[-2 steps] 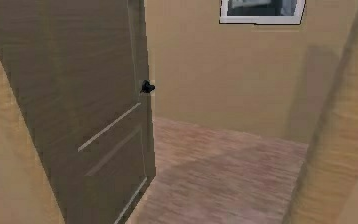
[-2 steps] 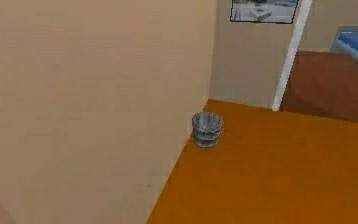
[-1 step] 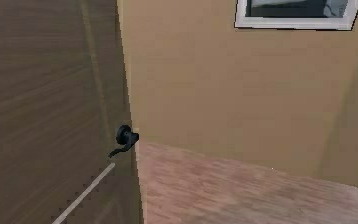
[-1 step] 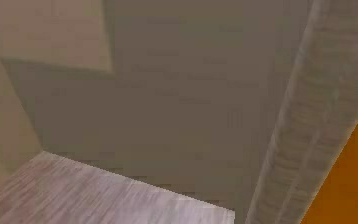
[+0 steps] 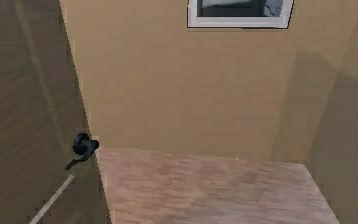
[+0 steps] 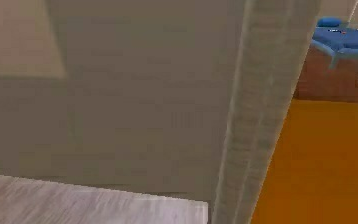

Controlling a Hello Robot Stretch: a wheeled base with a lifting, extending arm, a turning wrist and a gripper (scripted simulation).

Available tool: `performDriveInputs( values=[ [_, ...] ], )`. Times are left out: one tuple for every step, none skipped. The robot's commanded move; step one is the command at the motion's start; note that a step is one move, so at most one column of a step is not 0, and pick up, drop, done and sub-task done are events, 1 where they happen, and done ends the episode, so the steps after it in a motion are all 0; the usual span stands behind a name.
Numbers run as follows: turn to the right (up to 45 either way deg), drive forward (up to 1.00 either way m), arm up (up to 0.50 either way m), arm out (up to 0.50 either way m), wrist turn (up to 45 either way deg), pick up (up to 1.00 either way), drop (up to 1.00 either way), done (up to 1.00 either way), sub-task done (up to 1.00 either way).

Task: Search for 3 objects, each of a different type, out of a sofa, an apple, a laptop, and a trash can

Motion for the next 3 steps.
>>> performDriveInputs(
  values=[
    [0.0, 0.8, 0.0, 0.0, 0.0, 0.0, 0.0, 0.0, 0.0],
    [-3.0, 0.0, 0.0, 0.0, 0.0, 0.0, 0.0, 0.0, 0.0],
    [45.0, 0.0, 0.0, 0.0, 0.0, 0.0, 0.0, 0.0, 0.0]
  ],
)
